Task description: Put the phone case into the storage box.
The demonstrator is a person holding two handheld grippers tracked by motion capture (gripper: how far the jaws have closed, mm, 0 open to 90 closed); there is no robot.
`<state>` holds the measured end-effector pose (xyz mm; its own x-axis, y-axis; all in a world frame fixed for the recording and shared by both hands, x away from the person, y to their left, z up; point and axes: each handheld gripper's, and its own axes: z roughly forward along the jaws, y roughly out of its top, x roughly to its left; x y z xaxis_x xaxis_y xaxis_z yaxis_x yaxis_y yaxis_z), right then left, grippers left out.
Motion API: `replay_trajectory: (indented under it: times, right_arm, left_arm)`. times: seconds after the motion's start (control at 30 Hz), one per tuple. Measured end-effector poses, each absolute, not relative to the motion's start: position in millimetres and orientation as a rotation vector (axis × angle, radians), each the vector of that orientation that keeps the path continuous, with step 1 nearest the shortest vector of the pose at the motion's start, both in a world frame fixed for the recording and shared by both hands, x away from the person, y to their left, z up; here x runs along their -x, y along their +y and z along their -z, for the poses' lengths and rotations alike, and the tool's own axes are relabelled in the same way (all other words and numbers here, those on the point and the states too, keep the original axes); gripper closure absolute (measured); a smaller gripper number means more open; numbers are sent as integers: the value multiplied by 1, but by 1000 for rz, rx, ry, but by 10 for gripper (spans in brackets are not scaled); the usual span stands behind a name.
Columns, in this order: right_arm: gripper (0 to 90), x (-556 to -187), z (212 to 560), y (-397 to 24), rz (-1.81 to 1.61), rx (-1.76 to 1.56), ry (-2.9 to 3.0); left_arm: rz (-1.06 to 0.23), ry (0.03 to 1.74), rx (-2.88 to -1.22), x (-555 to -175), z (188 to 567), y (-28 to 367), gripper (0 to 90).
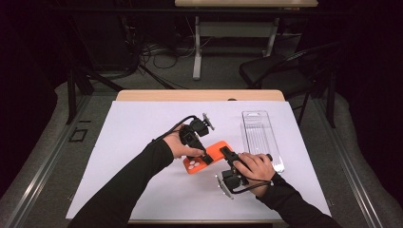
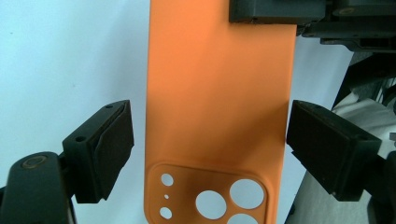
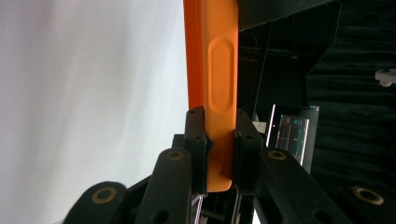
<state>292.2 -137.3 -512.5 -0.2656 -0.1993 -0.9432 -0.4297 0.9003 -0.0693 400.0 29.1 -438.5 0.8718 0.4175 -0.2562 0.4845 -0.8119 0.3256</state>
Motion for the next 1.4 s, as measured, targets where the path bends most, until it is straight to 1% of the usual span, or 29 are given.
replay_trajectory:
  times: [0.5,0.83,1.4]
  right_arm:
    - [805,-294,511,-140,-251,448,1871]
    - [805,-295,506,-144,-293,398,1904]
    - [805,-302,500,-156,-362,272,1949]
  left_arm:
    - [205,682,-2622,-398,426,45,156]
    - [154,717,-2579,-398,416,68,167]
    - [86,761,-2570,-403,414,90,196]
